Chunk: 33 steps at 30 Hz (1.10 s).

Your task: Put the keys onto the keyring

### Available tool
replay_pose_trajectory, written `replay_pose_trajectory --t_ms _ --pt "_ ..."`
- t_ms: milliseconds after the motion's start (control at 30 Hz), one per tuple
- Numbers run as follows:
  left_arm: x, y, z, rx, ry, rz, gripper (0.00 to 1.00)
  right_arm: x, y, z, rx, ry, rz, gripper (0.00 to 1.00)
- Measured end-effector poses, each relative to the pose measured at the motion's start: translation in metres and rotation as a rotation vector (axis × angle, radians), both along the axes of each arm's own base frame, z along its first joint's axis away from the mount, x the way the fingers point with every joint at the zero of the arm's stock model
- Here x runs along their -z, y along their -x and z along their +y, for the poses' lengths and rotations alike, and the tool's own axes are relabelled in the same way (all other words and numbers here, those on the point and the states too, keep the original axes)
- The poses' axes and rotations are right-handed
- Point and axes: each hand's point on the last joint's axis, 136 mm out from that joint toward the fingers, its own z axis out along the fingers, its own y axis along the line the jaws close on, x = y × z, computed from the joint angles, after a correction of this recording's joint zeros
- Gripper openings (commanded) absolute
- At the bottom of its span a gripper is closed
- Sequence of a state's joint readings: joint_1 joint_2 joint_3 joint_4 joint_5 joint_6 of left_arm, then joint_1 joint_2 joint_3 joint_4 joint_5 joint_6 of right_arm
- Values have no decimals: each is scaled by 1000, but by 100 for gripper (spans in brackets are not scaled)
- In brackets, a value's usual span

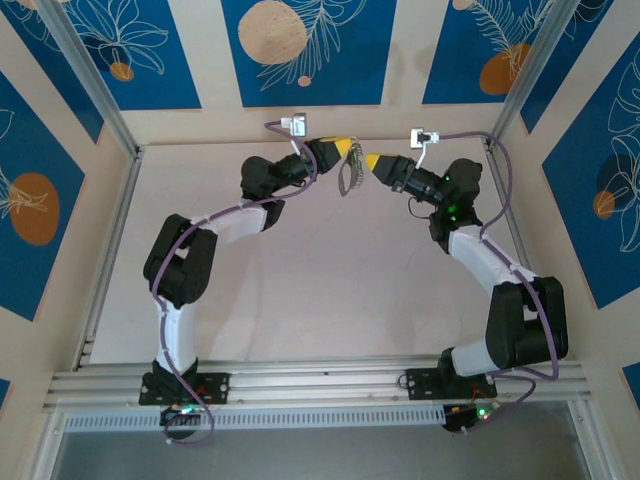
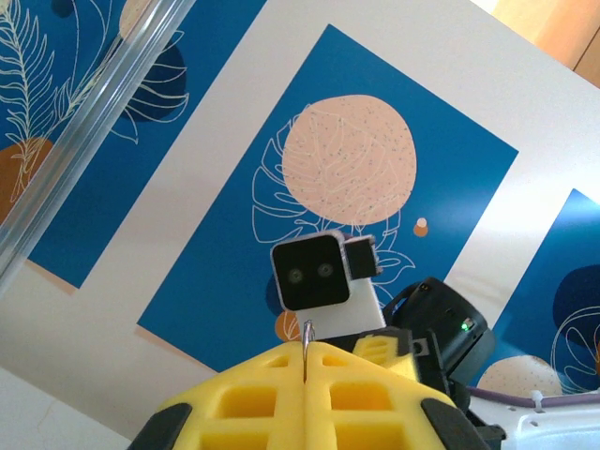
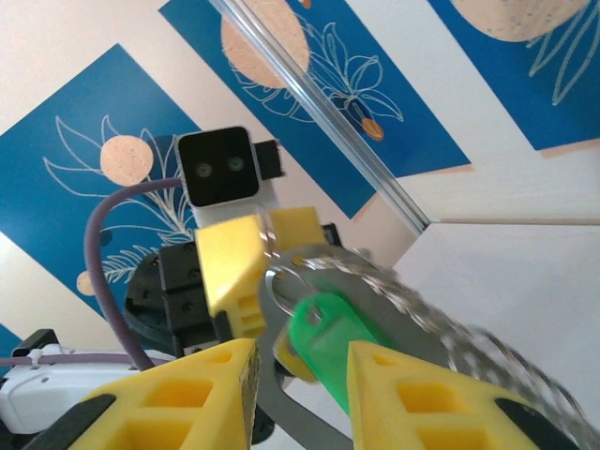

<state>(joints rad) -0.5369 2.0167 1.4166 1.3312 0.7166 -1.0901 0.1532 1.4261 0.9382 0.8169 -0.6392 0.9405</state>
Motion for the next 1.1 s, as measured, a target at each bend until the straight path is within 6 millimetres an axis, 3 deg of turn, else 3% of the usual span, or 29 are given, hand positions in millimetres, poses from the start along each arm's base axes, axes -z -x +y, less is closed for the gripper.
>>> replay_pose_trajectory --t_ms 133,267,500,800,933,1100 --pt "0 2 -2 4 0 1 0 -15 -2 10 -16 -7 -36 26" --pt "0 2 -2 5 0 0 0 -11 -10 25 -43 -6 -23 19" --pt "1 -4 2 -14 2 11 0 -2 -19 33 -63 -6 -11 24" --pt "0 2 -3 5 -1 5 0 9 -6 6 -32 7 22 29" --pt "0 3 -4 7 0 3 0 -4 1 -10 8 7 -10 30" --pt "0 3 -4 8 0 4 0 -14 1 -13 18 7 -31 35"
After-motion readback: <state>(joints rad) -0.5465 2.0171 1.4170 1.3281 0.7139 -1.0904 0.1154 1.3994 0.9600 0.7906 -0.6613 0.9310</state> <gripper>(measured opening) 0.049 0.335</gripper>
